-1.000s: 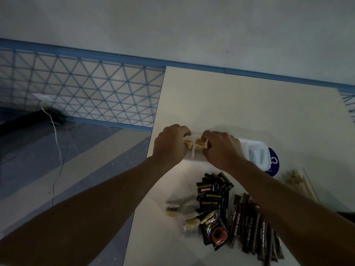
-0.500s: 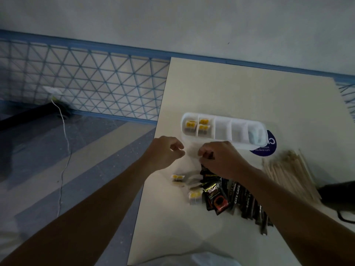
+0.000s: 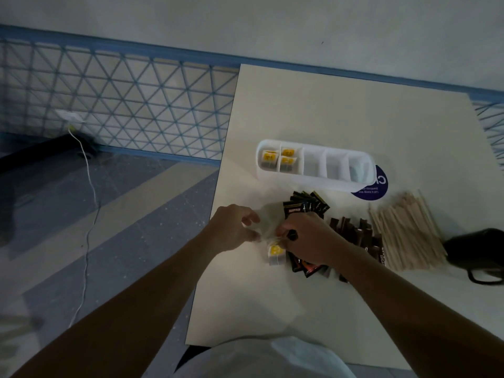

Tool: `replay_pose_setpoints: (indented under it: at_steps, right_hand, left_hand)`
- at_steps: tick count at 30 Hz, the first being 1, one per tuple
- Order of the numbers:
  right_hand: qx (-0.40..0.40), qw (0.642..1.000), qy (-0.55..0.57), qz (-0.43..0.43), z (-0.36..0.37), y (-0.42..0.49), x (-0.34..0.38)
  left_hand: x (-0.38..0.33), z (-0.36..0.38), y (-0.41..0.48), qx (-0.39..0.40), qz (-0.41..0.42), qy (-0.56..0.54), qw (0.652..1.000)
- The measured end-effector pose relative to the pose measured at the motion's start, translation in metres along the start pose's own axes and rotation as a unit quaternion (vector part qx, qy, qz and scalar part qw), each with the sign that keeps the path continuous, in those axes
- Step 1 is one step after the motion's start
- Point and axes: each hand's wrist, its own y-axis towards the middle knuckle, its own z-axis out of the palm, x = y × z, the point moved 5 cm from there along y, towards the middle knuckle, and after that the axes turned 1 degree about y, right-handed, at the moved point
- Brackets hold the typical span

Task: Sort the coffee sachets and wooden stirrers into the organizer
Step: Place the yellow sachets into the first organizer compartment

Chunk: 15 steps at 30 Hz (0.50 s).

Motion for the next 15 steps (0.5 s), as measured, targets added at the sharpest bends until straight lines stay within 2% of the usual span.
replay_pose_setpoints:
  at_steps: [9, 15]
  right_hand:
    - [-0.061, 0.998, 0.03, -0.01, 0.001, 0.004, 0.011]
    - [-0.108, 0.993, 0.049, -0.027, -0.002, 0.01, 0.016]
  left_hand:
    - [0.013, 0.002, 0.0, -0.033, 0.008, 0.038, 0.999]
    - [0.018, -0.002, -0.002, -0.102, 0.0, 0.038, 0.994]
